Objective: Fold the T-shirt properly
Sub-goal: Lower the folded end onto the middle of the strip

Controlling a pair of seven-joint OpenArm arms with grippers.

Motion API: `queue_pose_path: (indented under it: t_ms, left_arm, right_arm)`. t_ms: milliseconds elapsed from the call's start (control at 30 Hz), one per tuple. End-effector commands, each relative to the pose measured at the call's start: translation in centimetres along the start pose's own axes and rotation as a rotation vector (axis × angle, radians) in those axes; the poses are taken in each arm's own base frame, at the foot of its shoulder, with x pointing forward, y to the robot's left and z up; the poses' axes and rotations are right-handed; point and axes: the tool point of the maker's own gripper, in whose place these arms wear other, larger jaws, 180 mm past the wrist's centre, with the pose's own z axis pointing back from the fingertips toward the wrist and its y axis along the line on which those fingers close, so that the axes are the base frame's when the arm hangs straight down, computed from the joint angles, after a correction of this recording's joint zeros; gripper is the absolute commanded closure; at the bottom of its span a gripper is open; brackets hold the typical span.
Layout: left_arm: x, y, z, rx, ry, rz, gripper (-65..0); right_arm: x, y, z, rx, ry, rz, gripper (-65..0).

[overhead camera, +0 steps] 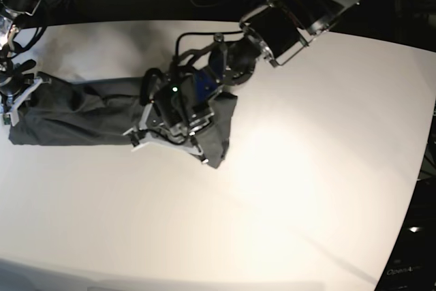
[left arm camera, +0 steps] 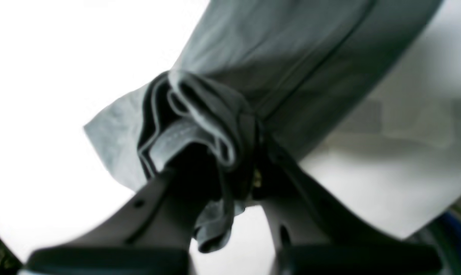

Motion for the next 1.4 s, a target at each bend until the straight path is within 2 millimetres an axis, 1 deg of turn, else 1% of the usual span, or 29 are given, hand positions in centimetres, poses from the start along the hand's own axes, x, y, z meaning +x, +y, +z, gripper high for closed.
queue_pose_path:
  t_ms: [0, 33, 133, 200, 233, 300, 333, 400, 467, 633, 767, 900, 1000, 1033, 1067, 1100, 1133, 1167, 1200, 1233, 1267, 1300, 1367]
  left_arm:
    - [1.1, 0.3, 0.6, 0.013, -0.033, 0.008, -3.2]
    - [0.9, -0.4, 0.4, -0.003, -0.028, 0.015, -3.2]
    - [-0.4, 0.0, 0.1, 0.021, -0.001, 0.082, -3.1]
    - [-1.5, 0.8, 0.0, 0.050, 0.025, 0.135, -3.1]
    - [-1.6, 1.1, 0.2, 0.056, 0.020, 0.166, -3.1]
    - [-2.5, 1.1, 0.8, 0.046, 0.004, 0.241, -3.1]
    - [-2.9, 1.4, 1.1, 0.047, -0.006, 0.280, -3.1]
    - [-4.1, 2.3, 1.7, 0.054, -0.016, 0.364, -3.1]
    - [-5.5, 3.6, 2.0, 0.071, -0.012, 0.450, -3.1]
    - [-7.4, 5.0, 1.9, 0.087, 0.012, 0.532, -3.1]
    - [-8.4, 5.8, 1.8, 0.099, 0.023, 0.579, -3.1]
    - [-8.9, 6.2, 1.9, 0.101, 0.025, 0.604, -3.1]
    - [-9.0, 6.6, 1.9, 0.050, -0.013, 0.677, -3.1]
    - [-8.7, 6.8, 2.0, 0.018, -0.041, 0.709, -3.1]
    - [-7.7, 6.7, 2.0, -0.023, -0.081, 0.718, -3.1]
    - [-5.9, 5.8, 2.0, -0.070, -0.108, 0.678, -3.1]
    - [-3.6, 3.8, 1.7, -0.119, -0.111, 0.569, -3.1]
    - [-2.1, 2.0, 1.2, -0.138, -0.091, 0.462, -3.1]
    - [-1.2, 0.4, 0.4, -0.141, -0.054, 0.365, -3.1]
    - [-0.9, -0.9, -0.4, -0.133, -0.013, 0.287, -3.1]
    - [-1.0, -1.9, -1.0, -0.112, 0.025, 0.232, -3.1]
    - [-1.6, -2.6, -1.7, -0.091, 0.066, 0.217, -3.1]
    - [-2.4, -2.2, -2.3, -0.031, 0.110, 0.223, -3.1]
  right_arm:
    - [-2.6, 0.3, 0.1, 0.012, 0.120, 0.036, -7.5]
    - [-2.6, 0.3, 0.1, 0.012, 0.120, 0.036, -7.5]
    - [-2.6, 0.3, 0.1, 0.012, 0.120, 0.036, -7.5]
    - [-2.7, 0.3, 0.1, 0.012, 0.121, 0.036, -7.5]
    - [-2.7, 0.3, 0.1, 0.012, 0.121, 0.036, -7.5]
    - [-2.7, 0.5, 0.0, 0.015, 0.121, 0.034, -7.5]
    - [-2.8, 0.9, -0.1, 0.023, 0.121, 0.030, -7.5]
    - [-2.9, 1.2, -0.2, 0.028, 0.121, 0.026, -7.5]
    - [-2.9, 1.4, -0.3, 0.030, 0.121, 0.024, -7.5]
    - [-3.0, 1.9, -0.4, 0.040, 0.121, 0.019, -7.7]
    - [-3.1, 2.0, -0.4, 0.041, 0.121, 0.018, -7.7]
    - [-3.1, 2.0, -0.4, 0.041, 0.121, 0.018, -7.7]
    - [-3.1, 2.0, -0.4, 0.041, 0.121, 0.018, -7.7]
    - [-3.1, 2.0, -0.4, 0.041, 0.121, 0.018, -7.7]
    - [-3.1, 2.0, -0.4, 0.041, 0.121, 0.018, -7.7]
    - [-3.1, 2.0, -0.4, 0.041, 0.121, 0.018, -7.7]
    - [-3.1, 2.1, -0.5, 0.042, 0.121, 0.017, -7.7]
    - [-3.1, 2.0, -0.5, 0.041, 0.121, 0.018, -7.7]
    - [-3.1, 2.0, -0.5, 0.041, 0.121, 0.018, -7.7]
    - [-3.1, 2.0, -0.5, 0.041, 0.121, 0.018, -7.7]
    - [-3.1, 2.0, -0.5, 0.041, 0.121, 0.018, -7.7]
    - [-3.1, 2.0, -0.4, 0.040, 0.122, 0.019, -7.7]
    - [-3.2, 1.9, -0.4, 0.039, 0.125, 0.020, -7.7]
